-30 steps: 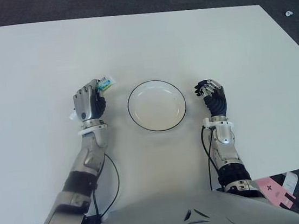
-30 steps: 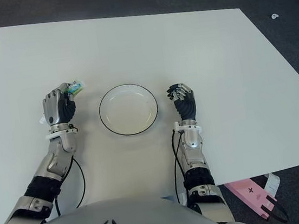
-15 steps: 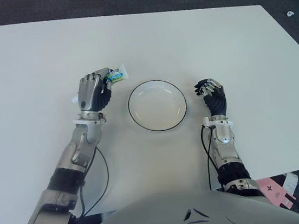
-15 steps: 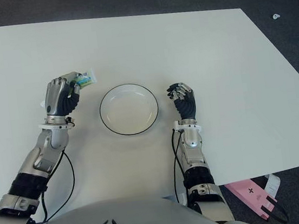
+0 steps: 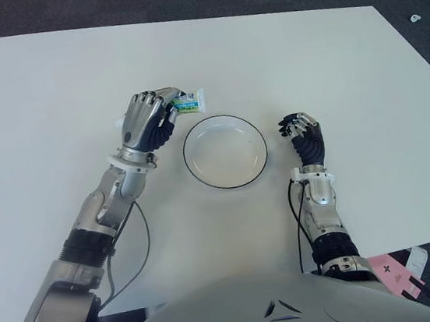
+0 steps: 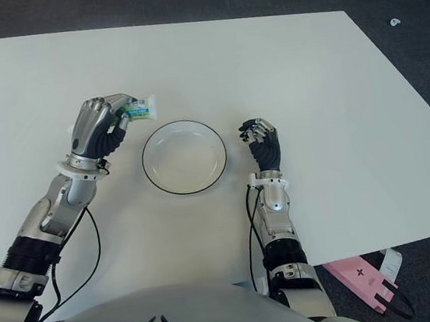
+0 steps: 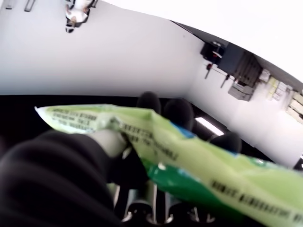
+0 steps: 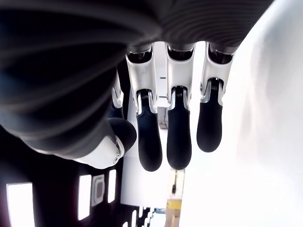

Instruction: Put the toothpaste on the table into the plate.

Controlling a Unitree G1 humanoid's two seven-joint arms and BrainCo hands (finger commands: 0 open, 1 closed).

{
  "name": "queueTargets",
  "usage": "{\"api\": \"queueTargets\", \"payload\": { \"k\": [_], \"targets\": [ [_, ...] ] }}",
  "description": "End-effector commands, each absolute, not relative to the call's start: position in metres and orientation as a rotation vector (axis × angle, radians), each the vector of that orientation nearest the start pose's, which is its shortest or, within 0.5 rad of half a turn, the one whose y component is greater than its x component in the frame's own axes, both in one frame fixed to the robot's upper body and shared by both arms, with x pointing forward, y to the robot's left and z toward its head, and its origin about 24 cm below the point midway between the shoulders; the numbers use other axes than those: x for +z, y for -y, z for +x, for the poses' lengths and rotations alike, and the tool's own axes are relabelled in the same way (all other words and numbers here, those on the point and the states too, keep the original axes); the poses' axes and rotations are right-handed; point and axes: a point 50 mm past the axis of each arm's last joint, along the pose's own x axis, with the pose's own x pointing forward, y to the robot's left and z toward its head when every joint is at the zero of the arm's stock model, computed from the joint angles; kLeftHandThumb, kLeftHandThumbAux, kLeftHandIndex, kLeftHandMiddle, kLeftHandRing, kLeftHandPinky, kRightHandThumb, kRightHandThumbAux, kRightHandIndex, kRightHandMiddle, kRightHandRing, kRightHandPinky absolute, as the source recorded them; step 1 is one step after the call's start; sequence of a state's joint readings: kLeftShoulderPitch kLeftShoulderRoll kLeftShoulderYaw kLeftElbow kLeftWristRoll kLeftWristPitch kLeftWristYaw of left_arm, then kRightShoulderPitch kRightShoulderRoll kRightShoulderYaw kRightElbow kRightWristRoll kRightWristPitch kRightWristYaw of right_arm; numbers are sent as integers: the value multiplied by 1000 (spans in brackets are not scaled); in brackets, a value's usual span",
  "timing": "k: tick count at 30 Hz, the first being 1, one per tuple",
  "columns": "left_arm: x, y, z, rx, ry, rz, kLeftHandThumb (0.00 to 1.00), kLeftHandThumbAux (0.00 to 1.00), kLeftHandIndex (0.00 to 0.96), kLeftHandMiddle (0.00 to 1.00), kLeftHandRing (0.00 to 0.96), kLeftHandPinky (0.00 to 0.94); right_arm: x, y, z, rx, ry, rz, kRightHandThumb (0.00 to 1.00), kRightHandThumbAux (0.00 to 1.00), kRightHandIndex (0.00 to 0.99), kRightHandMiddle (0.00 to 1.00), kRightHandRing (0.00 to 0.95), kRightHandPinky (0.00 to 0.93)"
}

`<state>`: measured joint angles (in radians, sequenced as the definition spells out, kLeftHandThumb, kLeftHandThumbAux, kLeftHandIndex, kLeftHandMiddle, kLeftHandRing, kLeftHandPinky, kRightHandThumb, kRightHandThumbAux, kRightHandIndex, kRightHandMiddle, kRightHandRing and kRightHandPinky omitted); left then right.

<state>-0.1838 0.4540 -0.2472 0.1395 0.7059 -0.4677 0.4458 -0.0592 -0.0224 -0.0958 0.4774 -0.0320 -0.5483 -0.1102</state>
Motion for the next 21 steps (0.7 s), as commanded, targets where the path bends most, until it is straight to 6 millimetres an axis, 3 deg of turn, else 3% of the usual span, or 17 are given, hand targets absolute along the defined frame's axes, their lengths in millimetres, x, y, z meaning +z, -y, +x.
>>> {"api": "queueTargets", "payload": {
  "k": [1,9,21],
  "targets": [
    [99,-147,267,-205,760,1004,856,664,407,541,887,861,-27,175,230,-186,-5,-33,714,727,430,513,515,504],
    [104,-133,272,-417,780,991,856,664,406,542,876,853,-27,174,231,-188,-7,-34,714,726,430,507,512,500],
    [97,-115,279,-716,624,970,854,666,401,542,871,857,-27,175,231,-195,-19,-48,712,726,430,512,519,510]
  ]
}}
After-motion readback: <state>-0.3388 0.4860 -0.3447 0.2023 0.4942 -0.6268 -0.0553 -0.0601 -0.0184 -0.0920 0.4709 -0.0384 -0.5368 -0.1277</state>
